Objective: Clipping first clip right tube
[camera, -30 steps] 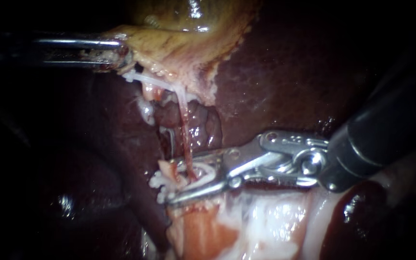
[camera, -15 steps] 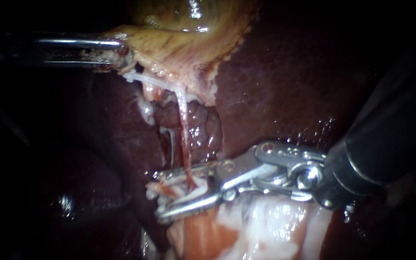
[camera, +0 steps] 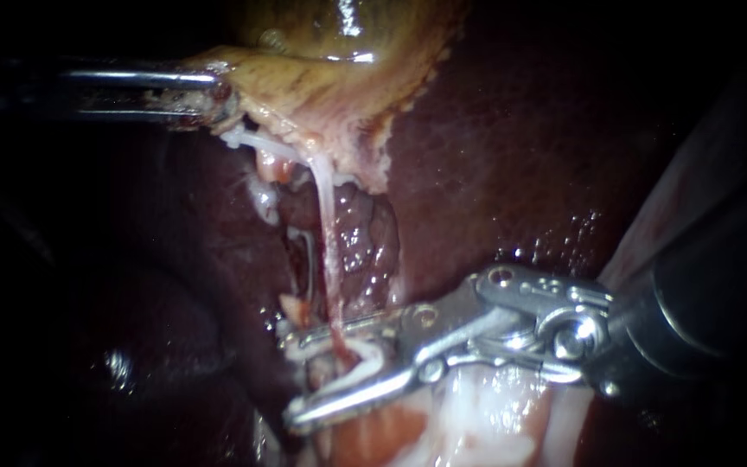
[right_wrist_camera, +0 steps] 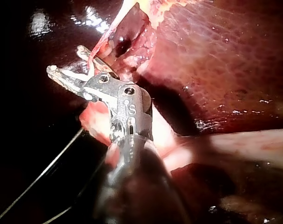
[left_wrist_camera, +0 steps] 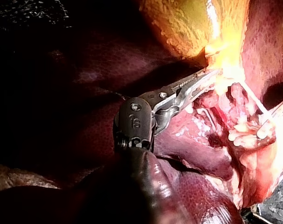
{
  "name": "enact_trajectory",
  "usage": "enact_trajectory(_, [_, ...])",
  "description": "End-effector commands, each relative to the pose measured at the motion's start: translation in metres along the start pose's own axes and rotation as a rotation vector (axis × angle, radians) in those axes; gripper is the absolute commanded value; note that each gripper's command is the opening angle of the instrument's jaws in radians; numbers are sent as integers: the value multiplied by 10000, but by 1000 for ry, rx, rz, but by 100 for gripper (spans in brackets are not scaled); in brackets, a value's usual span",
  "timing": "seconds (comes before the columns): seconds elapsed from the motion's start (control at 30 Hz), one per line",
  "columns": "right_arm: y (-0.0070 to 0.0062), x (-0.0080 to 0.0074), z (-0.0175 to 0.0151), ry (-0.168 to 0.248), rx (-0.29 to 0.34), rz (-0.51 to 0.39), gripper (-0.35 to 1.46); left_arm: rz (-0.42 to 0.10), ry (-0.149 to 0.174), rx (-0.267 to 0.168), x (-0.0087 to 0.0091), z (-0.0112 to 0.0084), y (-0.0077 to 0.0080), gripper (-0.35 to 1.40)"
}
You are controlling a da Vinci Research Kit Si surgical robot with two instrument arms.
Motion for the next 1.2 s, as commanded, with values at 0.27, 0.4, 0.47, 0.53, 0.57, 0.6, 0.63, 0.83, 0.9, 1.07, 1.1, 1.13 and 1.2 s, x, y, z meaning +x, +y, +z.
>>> enact_trajectory(0.27, [4, 16, -10, 0, 1, 11, 21, 0, 0, 0, 0, 0, 0, -35])
enact_trajectory(0.4, [4, 18, -13, 0, 2, 18, 3, 0, 0, 0, 0, 1, 0, -35])
enact_trajectory(0.47, [5, 17, -14, 0, 2, 29, -8, 0, 0, 1, 0, 1, 0, -35])
enact_trajectory(0.53, [5, 17, -15, 0, 2, 47, -20, 0, 0, 1, 0, 1, 0, -35])
enact_trajectory(0.57, [5, 17, -15, 0, 2, 53, -25, 0, 0, 0, 0, 1, 0, -35])
enact_trajectory(0.6, [6, 17, -15, -2, 1, 65, -31, 0, 0, 0, 0, 1, 0, -35])
enact_trajectory(0.63, [5, 16, -16, -8, -2, 71, -35, 0, 0, 0, 0, 1, 0, -35])
enact_trajectory(0.83, [7, 16, -17, -54, -29, 85, -35, 0, 0, 1, 0, 1, 0, -35])
enact_trajectory(0.9, [7, 16, -18, -54, -28, 85, -35, 0, 0, 1, 0, 1, 0, -35])
enact_trajectory(1.07, [9, 15, -19, -54, -28, 85, -35, 0, 0, 0, 0, 1, 0, -35])
enact_trajectory(1.1, [10, 15, -19, -54, -28, 85, -35, 0, 0, 0, 0, 1, 0, -35])
enact_trajectory(1.13, [10, 15, -19, -54, -28, 85, -35, 0, 0, 0, 0, 1, 0, -35])
enact_trajectory(1.2, [10, 15, -20, -54, -28, 85, -35, 0, 0, 0, 0, 1, 0, -35])
